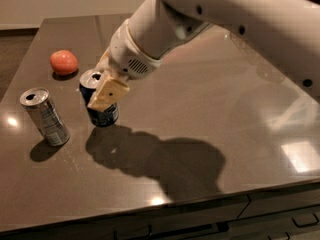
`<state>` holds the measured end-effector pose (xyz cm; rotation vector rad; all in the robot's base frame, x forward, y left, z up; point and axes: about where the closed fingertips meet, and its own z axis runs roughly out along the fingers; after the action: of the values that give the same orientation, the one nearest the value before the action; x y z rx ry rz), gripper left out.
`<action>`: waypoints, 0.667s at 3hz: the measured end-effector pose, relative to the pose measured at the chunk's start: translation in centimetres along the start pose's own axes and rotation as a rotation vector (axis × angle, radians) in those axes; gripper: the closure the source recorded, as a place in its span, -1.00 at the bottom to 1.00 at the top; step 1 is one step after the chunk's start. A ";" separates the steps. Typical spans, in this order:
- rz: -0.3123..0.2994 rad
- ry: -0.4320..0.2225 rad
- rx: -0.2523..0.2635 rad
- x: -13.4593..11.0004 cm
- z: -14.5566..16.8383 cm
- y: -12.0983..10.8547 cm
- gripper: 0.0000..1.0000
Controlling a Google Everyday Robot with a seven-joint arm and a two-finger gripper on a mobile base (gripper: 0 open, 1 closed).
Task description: Move pepsi can near redbull can
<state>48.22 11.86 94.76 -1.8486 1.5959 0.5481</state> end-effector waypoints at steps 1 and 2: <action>-0.010 0.020 -0.028 0.0 1.9 0.8 1.00; -0.012 0.032 -0.035 0.3 3.3 1.3 1.00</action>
Offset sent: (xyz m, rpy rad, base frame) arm -0.0085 0.0261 -0.0472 -0.0517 0.0234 0.0242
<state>47.34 13.81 91.92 -1.9004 1.6042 0.5468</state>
